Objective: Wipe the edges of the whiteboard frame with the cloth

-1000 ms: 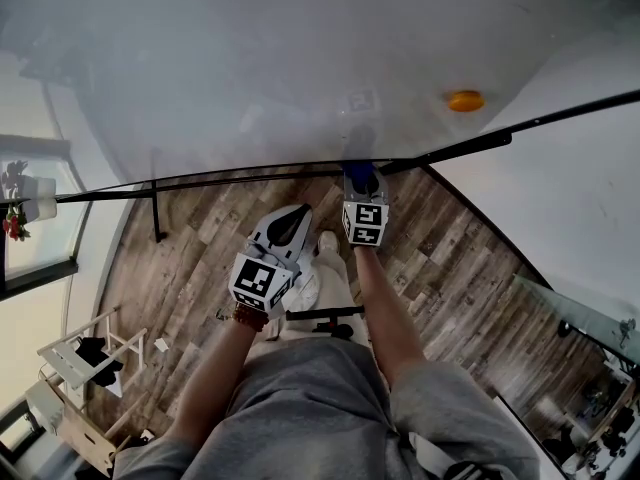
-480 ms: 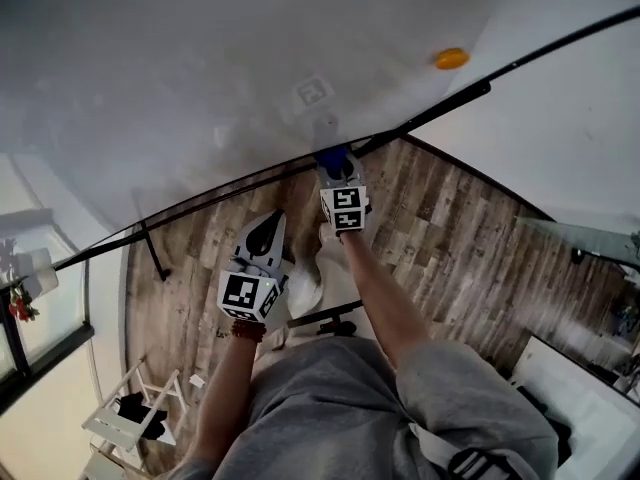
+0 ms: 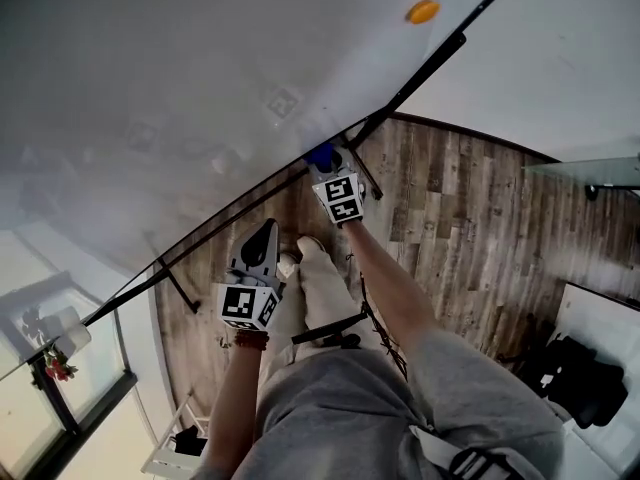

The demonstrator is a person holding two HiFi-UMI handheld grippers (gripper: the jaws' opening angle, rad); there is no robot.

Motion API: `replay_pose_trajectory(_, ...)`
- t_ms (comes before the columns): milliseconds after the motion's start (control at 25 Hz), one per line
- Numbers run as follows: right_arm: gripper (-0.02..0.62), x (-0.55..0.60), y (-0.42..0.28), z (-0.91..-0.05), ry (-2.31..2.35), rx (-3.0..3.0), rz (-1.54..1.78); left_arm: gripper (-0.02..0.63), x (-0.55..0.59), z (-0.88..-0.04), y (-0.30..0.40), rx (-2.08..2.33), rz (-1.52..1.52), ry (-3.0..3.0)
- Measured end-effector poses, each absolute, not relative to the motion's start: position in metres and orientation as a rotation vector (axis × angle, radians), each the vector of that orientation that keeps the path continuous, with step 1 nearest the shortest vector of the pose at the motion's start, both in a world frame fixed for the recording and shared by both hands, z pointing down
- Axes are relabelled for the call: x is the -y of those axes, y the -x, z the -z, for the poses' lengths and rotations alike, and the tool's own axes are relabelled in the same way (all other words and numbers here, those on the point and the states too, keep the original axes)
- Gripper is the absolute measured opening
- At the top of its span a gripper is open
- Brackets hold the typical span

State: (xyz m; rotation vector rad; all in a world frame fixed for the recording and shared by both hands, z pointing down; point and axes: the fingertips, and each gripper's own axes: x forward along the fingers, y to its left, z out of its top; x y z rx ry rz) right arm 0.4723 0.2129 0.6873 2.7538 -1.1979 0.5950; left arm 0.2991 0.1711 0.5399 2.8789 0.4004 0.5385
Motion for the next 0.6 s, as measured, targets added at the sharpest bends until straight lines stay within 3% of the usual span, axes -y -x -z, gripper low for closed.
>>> replay_pose_trajectory(600,0.135,-0.210,-0.472,-0.696,-2.695,1.221,-0.625,0.009,-0.149,-0.541,-0.291,-0.277,-0.507,-2.875)
